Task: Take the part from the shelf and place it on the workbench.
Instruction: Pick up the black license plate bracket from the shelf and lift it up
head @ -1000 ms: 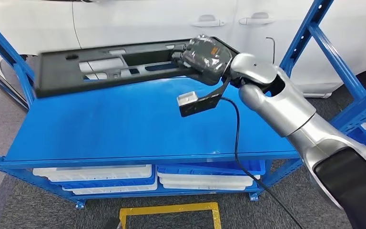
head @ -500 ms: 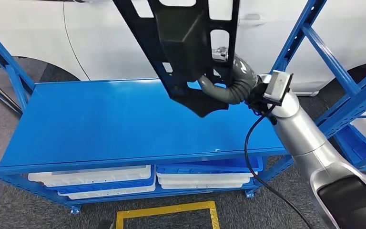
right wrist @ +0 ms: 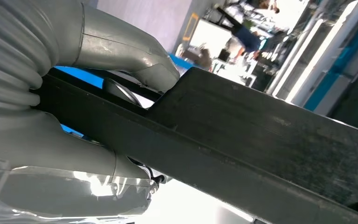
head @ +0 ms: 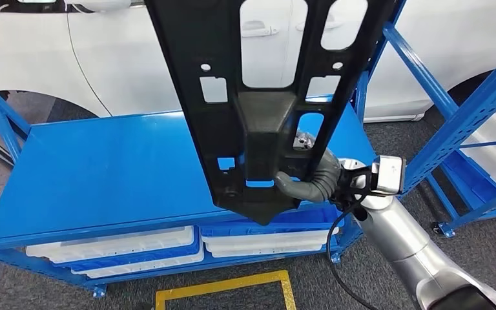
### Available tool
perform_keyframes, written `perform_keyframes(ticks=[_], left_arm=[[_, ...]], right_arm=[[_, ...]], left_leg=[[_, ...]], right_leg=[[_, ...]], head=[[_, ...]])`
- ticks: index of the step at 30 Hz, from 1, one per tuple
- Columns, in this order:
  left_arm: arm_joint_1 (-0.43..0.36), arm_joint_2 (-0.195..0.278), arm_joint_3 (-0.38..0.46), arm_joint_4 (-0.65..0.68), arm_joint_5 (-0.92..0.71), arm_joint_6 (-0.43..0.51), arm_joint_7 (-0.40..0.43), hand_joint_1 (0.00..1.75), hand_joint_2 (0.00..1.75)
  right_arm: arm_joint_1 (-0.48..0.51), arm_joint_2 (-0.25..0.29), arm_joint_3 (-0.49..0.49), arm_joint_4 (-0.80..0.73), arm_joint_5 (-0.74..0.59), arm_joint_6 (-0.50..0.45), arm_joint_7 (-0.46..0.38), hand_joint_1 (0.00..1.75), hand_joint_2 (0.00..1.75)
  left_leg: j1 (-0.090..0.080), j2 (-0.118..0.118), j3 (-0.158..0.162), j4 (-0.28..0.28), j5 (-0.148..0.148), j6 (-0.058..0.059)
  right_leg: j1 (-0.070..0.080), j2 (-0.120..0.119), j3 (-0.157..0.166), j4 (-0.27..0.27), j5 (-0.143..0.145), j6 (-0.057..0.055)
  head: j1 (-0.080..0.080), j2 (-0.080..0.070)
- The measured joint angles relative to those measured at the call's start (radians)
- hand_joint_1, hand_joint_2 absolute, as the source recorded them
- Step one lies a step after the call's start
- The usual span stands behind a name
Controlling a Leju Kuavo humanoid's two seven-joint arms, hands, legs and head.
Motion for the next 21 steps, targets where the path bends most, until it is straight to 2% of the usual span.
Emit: perform_keyframes(ticks=[2, 3, 4, 5, 7, 8, 9, 12, 14, 15, 17, 18, 19, 20, 21], left_arm=[[0.005, 0.000, 0.000, 0.000, 0.002, 0.003, -0.002, 0.00, 1.75], [0.009, 0.000, 0.001, 0.000, 0.004, 0.003, -0.003, 0.00, 1.75], [0.011, 0.000, 0.002, 0.000, 0.008, 0.003, -0.005, 0.00, 1.75], [0.013, 0.000, 0.005, 0.000, 0.013, 0.002, -0.006, 0.00, 1.75], [0.015, 0.002, 0.013, 0.000, 0.022, -0.003, -0.005, 0.00, 1.75], [0.015, 0.002, 0.016, 0.000, 0.024, -0.004, -0.002, 0.00, 1.75], [0.016, 0.003, 0.018, 0.000, 0.025, -0.004, 0.000, 0.00, 1.75], [0.019, 0.004, 0.023, 0.000, 0.033, 0.001, 0.016, 0.00, 1.75], [0.019, 0.004, 0.032, 0.000, 0.046, 0.006, 0.043, 0.00, 1.75], [0.019, 0.003, 0.038, 0.000, 0.053, 0.010, 0.063, 0.00, 1.75], [0.021, 0.003, 0.049, 0.000, 0.063, 0.019, 0.099, 0.00, 1.75], [0.022, 0.003, 0.054, 0.000, 0.067, 0.021, 0.113, 0.00, 1.75], [0.023, 0.003, 0.059, 0.000, 0.069, 0.021, 0.121, 0.00, 1.75], [0.023, 0.003, 0.063, 0.000, 0.071, 0.020, 0.126, 0.00, 1.75], [0.023, 0.003, 0.066, 0.000, 0.073, 0.018, 0.129, 0.00, 1.75]], right_arm=[[0.017, -0.006, 0.006, -0.004, -0.010, 0.012, 0.000, 1.75, 1.75], [0.026, -0.008, 0.010, -0.004, -0.012, 0.015, 0.001, 1.75, 1.75], [0.033, -0.008, 0.013, -0.004, -0.013, 0.017, 0.001, 1.75, 1.75], [0.038, -0.009, 0.016, -0.004, -0.014, 0.018, 0.001, 1.75, 1.75], [0.042, -0.009, 0.020, -0.004, -0.018, 0.024, -0.004, 1.75, 1.75], [0.043, -0.009, 0.023, -0.003, -0.021, 0.028, -0.007, 1.75, 1.75], [0.044, -0.010, 0.026, -0.002, -0.023, 0.031, -0.009, 1.75, 1.75], [0.048, -0.010, 0.036, 0.002, -0.024, 0.032, -0.015, 1.75, 1.75], [0.053, -0.010, 0.039, 0.003, -0.025, 0.032, -0.019, 1.75, 1.75], [0.055, -0.008, 0.041, 0.004, -0.025, 0.032, -0.021, 1.75, 1.75], [0.064, -0.002, 0.043, 0.007, -0.026, 0.033, -0.025, 1.75, 1.75], [0.071, 0.002, 0.044, 0.010, -0.027, 0.033, -0.027, 1.75, 1.75], [0.077, 0.003, 0.045, 0.012, -0.028, 0.033, -0.028, 1.75, 1.75], [0.081, 0.004, 0.045, 0.015, -0.029, 0.033, -0.031, 1.75, 1.75], [0.083, 0.004, 0.045, 0.017, -0.031, 0.033, -0.033, 1.75, 1.75]], left_leg=[[0.000, 0.000, -0.058, 0.132, -0.062, -0.005], [0.000, -0.001, -0.078, 0.175, -0.074, -0.006], [0.000, -0.001, -0.082, 0.184, -0.067, -0.006], [0.000, -0.001, -0.066, 0.153, -0.042, -0.004], [0.000, -0.010, 0.002, 0.014, 0.023, 0.004], [-0.001, -0.015, 0.032, -0.046, 0.044, 0.009], [-0.002, -0.020, 0.049, -0.083, 0.053, 0.013], [-0.004, -0.022, 0.054, -0.101, 0.059, 0.026], [-0.001, -0.018, 0.058, -0.111, 0.067, 0.038], [0.002, -0.016, 0.059, -0.116, 0.070, 0.042], [0.001, -0.013, 0.058, -0.116, 0.071, 0.044], [0.001, -0.012, 0.057, -0.116, 0.070, 0.044], [0.001, -0.011, 0.057, -0.115, 0.070, 0.044], [0.001, -0.011, 0.057, -0.113, 0.069, 0.043], [0.001, -0.011, 0.058, -0.111, 0.068, 0.041]], right_leg=[[0.002, 0.002, 0.000, 0.000, 0.000, -0.005], [0.002, 0.004, 0.000, 0.000, 0.000, -0.005], [0.003, 0.006, 0.000, 0.001, 0.000, -0.006], [0.003, 0.009, 0.000, 0.002, 0.000, -0.005], [0.004, 0.014, 0.000, 0.007, -0.002, -0.002], [0.006, 0.017, -0.001, 0.010, -0.003, 0.002], [0.006, 0.019, -0.003, 0.012, -0.004, 0.006], [0.005, 0.021, -0.007, 0.011, -0.002, 0.024], [0.003, 0.020, -0.018, 0.039, -0.025, 0.035], [0.001, 0.018, -0.037, 0.082, -0.052, 0.039], [-0.003, 0.016, -0.097, 0.217, -0.117, 0.047], [-0.005, 0.015, -0.122, 0.271, -0.134, 0.050], [-0.007, 0.015, -0.131, 0.292, -0.132, 0.051], [-0.009, 0.014, -0.120, 0.272, -0.112, 0.052], [-0.010, 0.012, -0.090, 0.213, -0.078, 0.051]], head=[[0.000, 0.000], [0.000, 0.000], [0.000, 0.000], [0.000, 0.000], [0.000, 0.000], [0.000, 0.000], [0.000, 0.000], [0.000, 0.000], [0.000, 0.000], [0.000, 0.000], [0.000, 0.000], [0.000, 0.000], [0.000, 0.000], [0.000, 0.000], [0.000, 0.000]])
